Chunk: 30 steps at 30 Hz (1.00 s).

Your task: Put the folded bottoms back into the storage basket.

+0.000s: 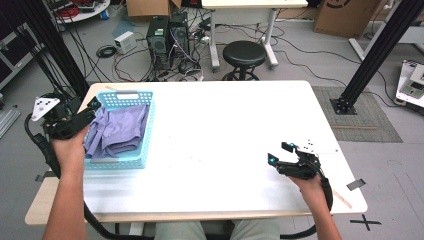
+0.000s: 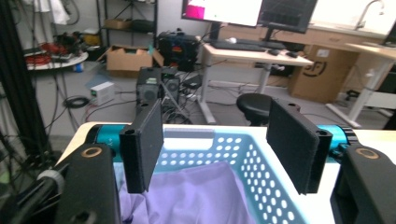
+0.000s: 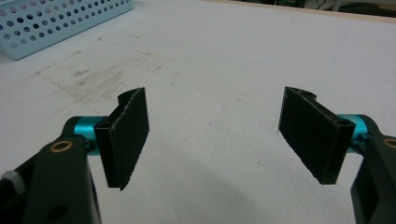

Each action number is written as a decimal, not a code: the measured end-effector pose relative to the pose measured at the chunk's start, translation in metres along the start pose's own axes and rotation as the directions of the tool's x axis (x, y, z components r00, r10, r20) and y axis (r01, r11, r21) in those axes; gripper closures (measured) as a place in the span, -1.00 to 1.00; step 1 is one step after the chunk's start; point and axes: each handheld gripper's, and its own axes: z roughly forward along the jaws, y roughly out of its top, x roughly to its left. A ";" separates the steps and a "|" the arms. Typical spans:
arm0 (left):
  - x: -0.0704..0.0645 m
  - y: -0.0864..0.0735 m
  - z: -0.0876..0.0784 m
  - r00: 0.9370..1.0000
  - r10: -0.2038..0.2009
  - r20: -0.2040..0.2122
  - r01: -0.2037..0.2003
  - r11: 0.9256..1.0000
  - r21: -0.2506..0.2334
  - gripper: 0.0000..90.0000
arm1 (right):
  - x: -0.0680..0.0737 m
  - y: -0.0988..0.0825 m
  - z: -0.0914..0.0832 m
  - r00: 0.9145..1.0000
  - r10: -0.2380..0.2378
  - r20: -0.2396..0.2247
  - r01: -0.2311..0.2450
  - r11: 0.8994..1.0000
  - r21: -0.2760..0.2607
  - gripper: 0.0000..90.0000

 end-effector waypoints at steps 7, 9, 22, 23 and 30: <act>-0.015 -0.002 -0.002 0.996 0.024 0.084 -0.022 1.000 -0.022 -0.33 | 0.000 0.000 0.000 1.000 0.002 -0.001 -0.002 1.000 0.001 -0.45; -0.021 -0.004 -0.002 0.993 0.025 0.117 -0.021 0.999 -0.033 -0.36 | 0.000 0.000 0.000 1.000 0.002 -0.002 -0.002 1.000 0.001 -0.45; -0.076 -0.036 0.008 0.959 0.057 0.279 -0.047 0.998 -0.044 -0.50 | -0.001 -0.001 0.004 1.000 -0.011 0.004 0.011 1.000 0.017 -0.46; -0.080 -0.039 0.009 0.955 0.054 0.291 -0.045 0.998 -0.039 -0.50 | -0.001 -0.002 0.004 1.000 -0.017 0.006 0.017 1.000 0.018 -0.46; -0.111 -0.055 0.012 0.928 0.088 0.361 -0.079 0.996 -0.040 -0.50 | -0.001 -0.001 0.004 1.000 -0.014 0.008 0.014 1.000 0.018 -0.46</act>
